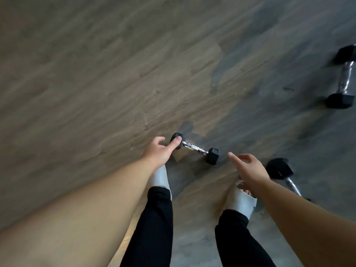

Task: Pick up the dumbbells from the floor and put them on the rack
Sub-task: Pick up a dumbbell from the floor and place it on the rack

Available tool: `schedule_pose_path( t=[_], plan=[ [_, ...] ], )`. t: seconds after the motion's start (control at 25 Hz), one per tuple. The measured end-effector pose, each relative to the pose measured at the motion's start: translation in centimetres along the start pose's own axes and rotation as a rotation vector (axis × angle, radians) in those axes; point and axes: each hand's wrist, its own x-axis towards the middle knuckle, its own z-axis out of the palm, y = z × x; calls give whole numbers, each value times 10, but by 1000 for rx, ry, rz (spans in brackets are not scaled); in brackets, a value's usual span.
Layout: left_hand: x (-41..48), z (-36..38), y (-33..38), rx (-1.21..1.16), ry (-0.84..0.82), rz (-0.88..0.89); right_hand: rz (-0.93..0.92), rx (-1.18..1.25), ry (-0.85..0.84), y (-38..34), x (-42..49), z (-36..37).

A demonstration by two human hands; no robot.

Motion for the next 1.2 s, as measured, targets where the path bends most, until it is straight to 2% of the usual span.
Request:
schedule_pose_path(
  t=[0.16, 0.32, 0.48, 0.6, 0.8, 1.0, 1.2],
  plan=[
    [110, 40, -9, -26, 39, -20, 63, 107, 69, 12, 88, 62],
    [198, 84, -39, -58, -34, -27, 135, 228, 93, 27, 160, 128],
    [231, 101, -54, -105, 13, 24, 153, 280, 196, 30, 179, 145],
    [198, 75, -33, -115, 9, 62, 138, 247, 246, 7, 142, 125],
    [94, -37, 47, -56, 49, 164, 124, 338, 243, -88, 5, 80],
    [-73, -224, 176, 34, 53, 337, 85, 493, 207, -229, -201, 36],
    [-195, -404, 269, 107, 111, 529, -4, 703, 168, -358, -368, 39]
  ],
)
